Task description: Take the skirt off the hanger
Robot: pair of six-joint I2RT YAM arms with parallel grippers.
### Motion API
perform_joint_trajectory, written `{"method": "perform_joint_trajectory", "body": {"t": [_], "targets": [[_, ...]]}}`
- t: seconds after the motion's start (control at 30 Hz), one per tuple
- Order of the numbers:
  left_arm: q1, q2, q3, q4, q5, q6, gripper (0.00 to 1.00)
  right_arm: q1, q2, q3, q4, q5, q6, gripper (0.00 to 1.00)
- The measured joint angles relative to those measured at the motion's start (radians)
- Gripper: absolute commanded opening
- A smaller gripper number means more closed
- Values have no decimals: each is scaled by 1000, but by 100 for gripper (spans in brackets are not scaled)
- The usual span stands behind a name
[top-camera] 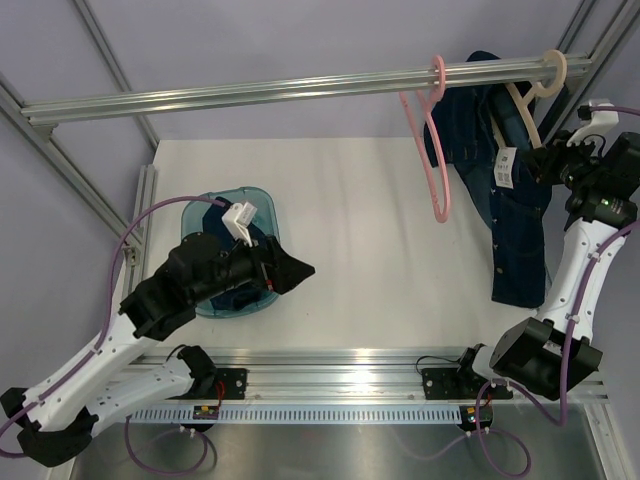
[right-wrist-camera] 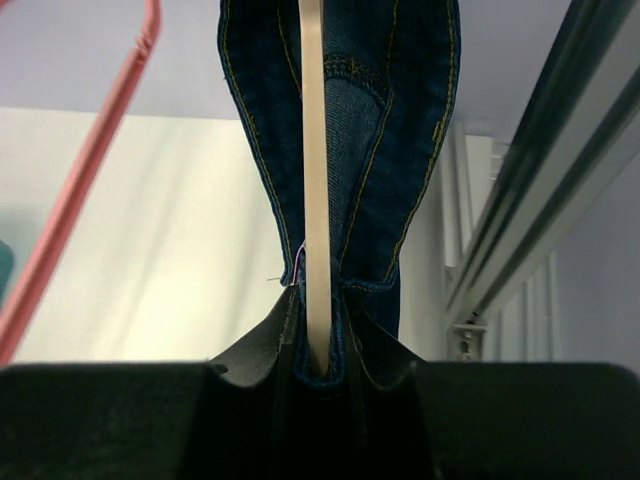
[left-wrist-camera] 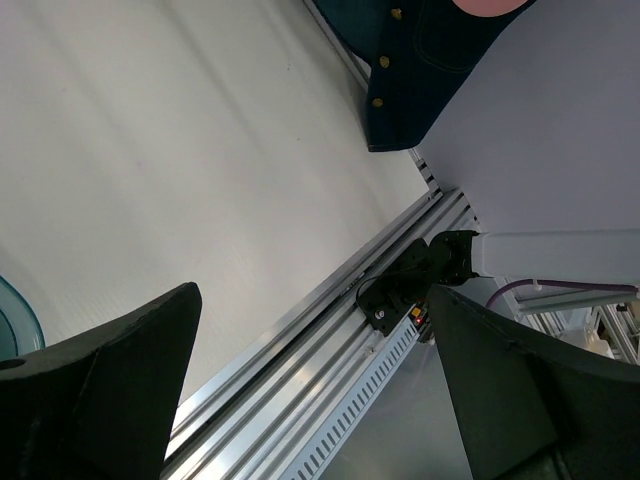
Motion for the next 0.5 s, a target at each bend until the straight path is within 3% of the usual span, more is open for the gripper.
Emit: {"method": "perform_joint_trajectory", "body": {"t": [0.5], "targets": [[0,-19,5,-40,1,-23,99,0,-78,-87,168,-7,341,0]]}}
